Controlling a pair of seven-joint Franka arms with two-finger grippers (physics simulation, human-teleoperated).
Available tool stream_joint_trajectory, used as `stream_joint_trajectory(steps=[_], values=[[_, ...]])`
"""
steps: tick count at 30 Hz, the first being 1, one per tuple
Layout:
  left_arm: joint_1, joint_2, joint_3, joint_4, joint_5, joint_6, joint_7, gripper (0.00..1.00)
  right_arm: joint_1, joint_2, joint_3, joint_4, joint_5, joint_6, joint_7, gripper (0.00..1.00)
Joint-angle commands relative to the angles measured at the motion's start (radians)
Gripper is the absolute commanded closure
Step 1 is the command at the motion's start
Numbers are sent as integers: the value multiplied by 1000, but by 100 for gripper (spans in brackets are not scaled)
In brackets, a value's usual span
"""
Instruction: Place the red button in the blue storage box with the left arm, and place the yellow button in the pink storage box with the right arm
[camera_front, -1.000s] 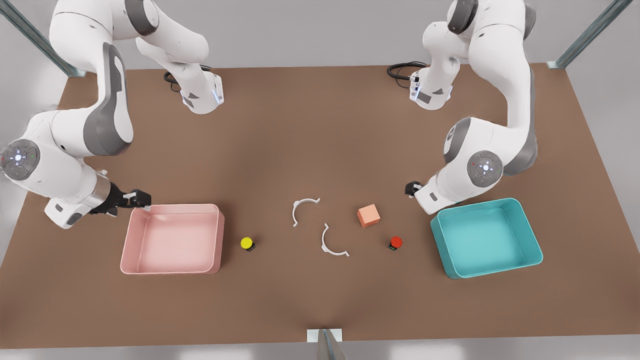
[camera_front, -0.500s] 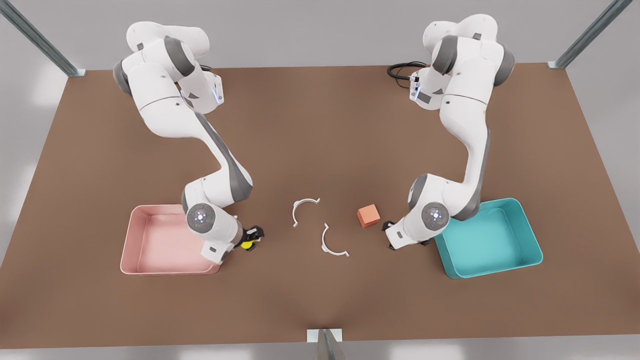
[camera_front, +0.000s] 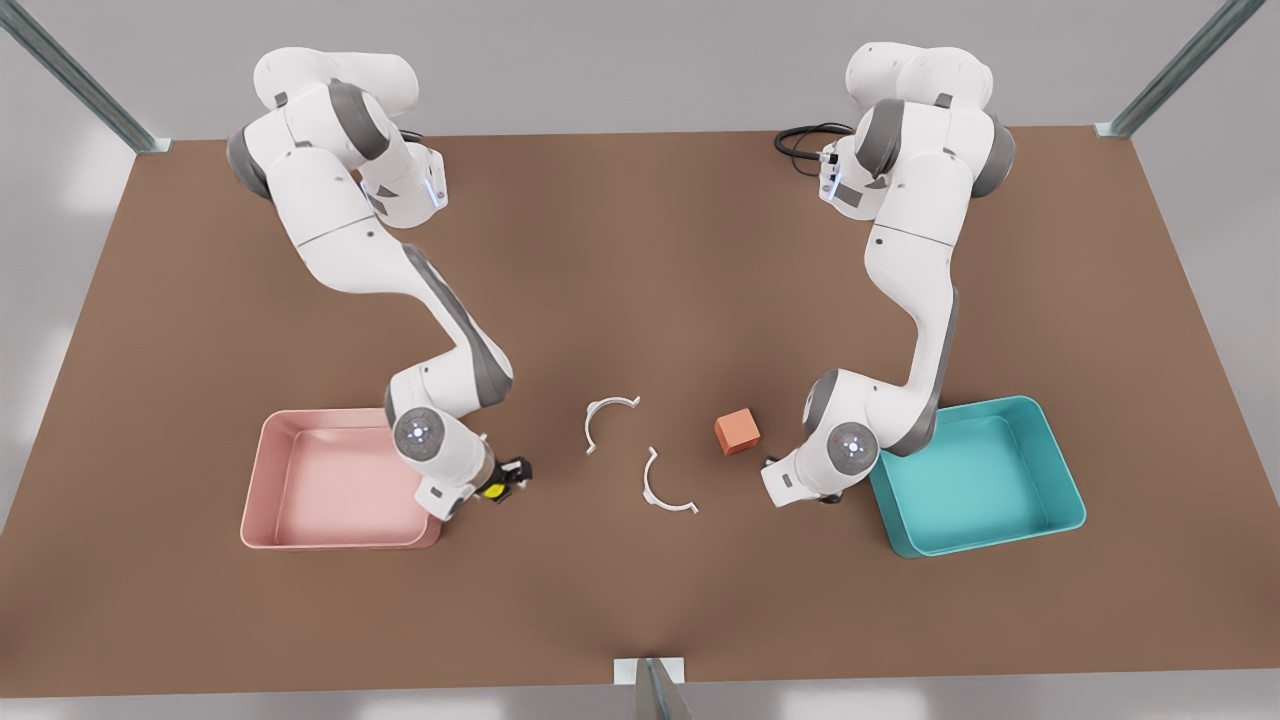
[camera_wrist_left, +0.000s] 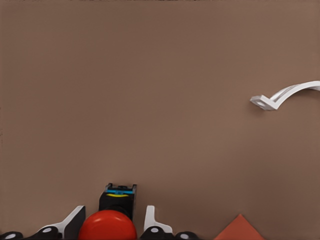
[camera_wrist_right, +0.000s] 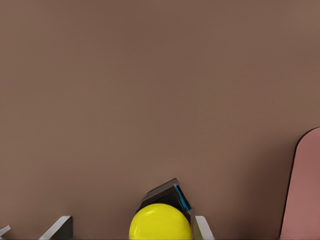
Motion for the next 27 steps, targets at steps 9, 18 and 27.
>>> stream_joint_trajectory(steps=[9,18,27], values=[[8,-109,2,2,-2,-9,55,60,-13,0,-1,-65,0,69,58,13],[311,-267,3,1,-6,-274,558,58,-13,-1,0,-65,0,92,57,43],[311,-181,3,-24,-13,-345,583,0,-9,-43,2,-51,0,80,60,48]])
